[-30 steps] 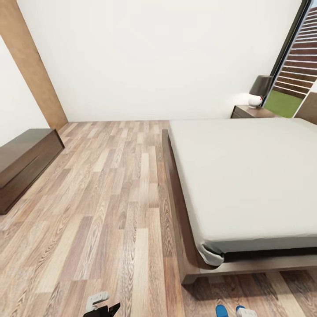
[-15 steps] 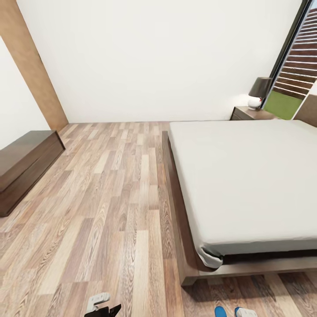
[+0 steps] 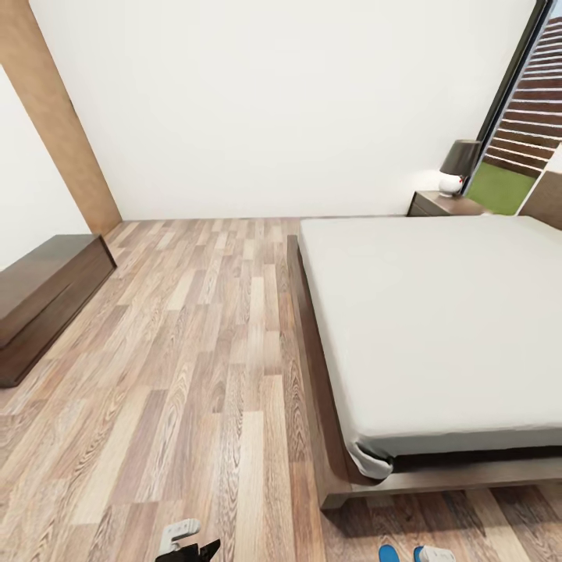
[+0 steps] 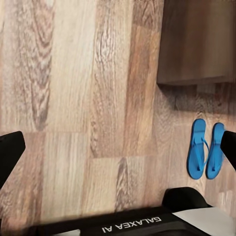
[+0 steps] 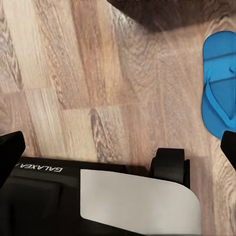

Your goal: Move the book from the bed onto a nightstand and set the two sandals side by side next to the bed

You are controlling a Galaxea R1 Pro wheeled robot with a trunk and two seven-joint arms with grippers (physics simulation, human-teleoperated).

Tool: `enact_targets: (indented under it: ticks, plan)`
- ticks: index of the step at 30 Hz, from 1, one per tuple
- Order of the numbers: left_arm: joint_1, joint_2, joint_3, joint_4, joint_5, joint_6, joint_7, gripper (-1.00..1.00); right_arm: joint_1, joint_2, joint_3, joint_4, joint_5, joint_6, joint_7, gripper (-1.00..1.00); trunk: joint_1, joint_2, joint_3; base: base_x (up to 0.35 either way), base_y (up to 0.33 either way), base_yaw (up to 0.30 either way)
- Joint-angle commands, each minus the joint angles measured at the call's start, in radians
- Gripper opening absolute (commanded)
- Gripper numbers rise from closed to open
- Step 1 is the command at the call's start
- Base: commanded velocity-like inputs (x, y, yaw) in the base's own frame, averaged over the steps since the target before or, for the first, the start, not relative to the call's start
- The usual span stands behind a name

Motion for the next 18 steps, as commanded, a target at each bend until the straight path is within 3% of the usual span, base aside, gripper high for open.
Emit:
enact_targets:
  ticks: [1,18]
  plan:
    - [0.000,0.000,0.004,0.000,0.009,0.009,-0.006,1.00,0.000,0.000,-0.001,0.000,-0.008,0.004,0.004,1.00,-0.004,0.007,0.003,0.000,0.000,0.000]
    - [0.000,-0.001,0.005,0.000,0.009,0.009,-0.006,1.00,0.000,0.000,-0.001,0.000,-0.008,0.004,0.004,1.00,-0.069,0.126,0.056,0.000,0.000,0.000]
